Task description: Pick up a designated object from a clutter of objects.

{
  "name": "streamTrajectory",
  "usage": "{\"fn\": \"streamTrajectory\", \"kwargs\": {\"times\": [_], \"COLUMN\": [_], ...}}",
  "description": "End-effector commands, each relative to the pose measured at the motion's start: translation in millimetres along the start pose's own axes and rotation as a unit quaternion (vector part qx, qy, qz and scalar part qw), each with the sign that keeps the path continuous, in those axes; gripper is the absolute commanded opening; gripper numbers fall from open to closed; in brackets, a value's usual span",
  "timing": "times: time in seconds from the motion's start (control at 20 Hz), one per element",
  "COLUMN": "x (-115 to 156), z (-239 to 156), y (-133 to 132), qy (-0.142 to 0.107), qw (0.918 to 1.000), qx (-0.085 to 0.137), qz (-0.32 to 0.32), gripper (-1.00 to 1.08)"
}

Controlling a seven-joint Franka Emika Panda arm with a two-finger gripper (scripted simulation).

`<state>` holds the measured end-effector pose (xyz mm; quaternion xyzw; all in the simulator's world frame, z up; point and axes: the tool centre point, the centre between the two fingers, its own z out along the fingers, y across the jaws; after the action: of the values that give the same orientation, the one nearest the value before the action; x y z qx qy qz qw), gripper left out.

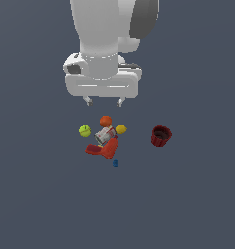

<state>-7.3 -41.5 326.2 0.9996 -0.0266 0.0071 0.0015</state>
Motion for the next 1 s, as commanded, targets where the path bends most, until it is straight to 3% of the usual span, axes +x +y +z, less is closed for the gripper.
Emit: {"fn": "streamTrajectory", "kwargs": {"times": [0.0, 0.95], "x": [0, 2], "z": [0, 12], "y": [0, 6], "qy": [0.000, -0.012], "qw": [1.0000, 0.9993], "qx": [0.000, 0.003], "qz": [0.000, -0.035], "gripper": [1.08, 1.08]}}
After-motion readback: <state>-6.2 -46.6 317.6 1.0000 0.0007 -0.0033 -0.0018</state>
